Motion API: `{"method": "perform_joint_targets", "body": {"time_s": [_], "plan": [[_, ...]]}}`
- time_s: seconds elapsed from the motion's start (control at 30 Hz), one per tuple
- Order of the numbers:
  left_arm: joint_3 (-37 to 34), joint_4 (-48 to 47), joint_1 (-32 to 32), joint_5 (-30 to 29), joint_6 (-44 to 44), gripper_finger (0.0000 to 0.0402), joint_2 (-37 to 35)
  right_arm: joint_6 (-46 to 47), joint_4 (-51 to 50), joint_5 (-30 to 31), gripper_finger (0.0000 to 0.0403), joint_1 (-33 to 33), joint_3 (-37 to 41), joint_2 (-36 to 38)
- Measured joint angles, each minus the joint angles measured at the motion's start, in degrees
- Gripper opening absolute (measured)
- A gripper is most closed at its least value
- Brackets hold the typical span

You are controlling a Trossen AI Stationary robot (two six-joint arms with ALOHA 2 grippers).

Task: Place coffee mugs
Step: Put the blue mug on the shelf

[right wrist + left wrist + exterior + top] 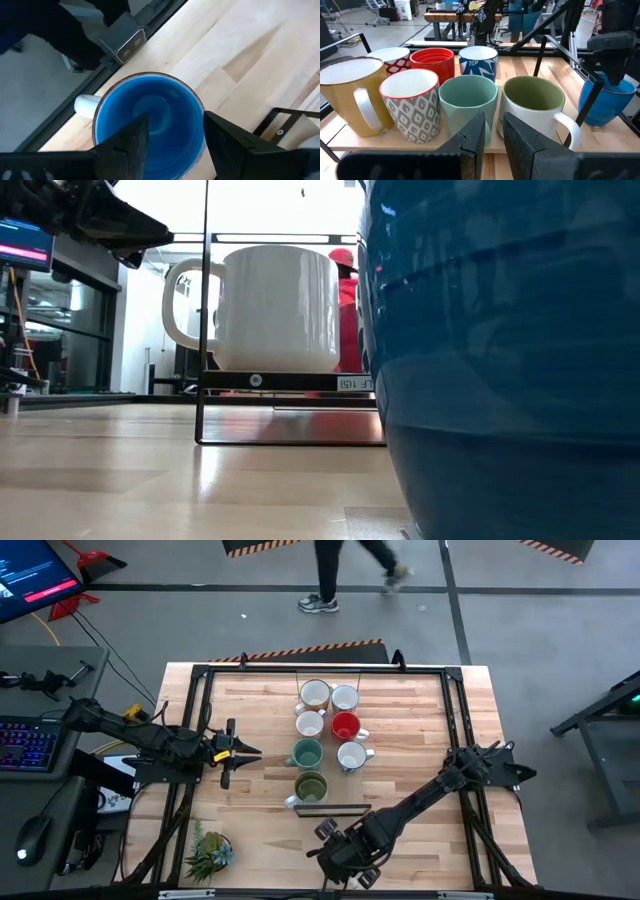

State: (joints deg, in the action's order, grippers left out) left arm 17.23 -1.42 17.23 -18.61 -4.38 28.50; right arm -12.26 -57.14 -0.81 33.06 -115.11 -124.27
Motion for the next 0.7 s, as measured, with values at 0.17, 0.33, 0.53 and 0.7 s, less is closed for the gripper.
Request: {"method": "perform_joint_targets", "body": {"time_s": [0.17, 0.33, 0.53, 0.7], "plan": [[0.0, 0.0, 0.0, 0.0, 0.0, 0.0058, 0.0, -2.0, 0.1, 0.2, 0.0165, -1.1, 0.0, -0.3], [0.0, -0.1, 0.0, 0.0, 0.0, 0.0058, 0.0, -4.6, 0.3, -0.1, 0.0165, -1.8, 0.0, -2.3], [0.0, -0.2, 0.0, 0.0, 0.0, 0.0058, 0.0, -5.4, 0.4, -1.2, 0.0165, -1.9, 0.0, -4.0], [0.0, -0.2, 0.0, 0.0, 0.0, 0.0058, 0.0, -5.4, 1.8, -1.2, 0.0165, -2.0, 0.0, -4.0]]}}
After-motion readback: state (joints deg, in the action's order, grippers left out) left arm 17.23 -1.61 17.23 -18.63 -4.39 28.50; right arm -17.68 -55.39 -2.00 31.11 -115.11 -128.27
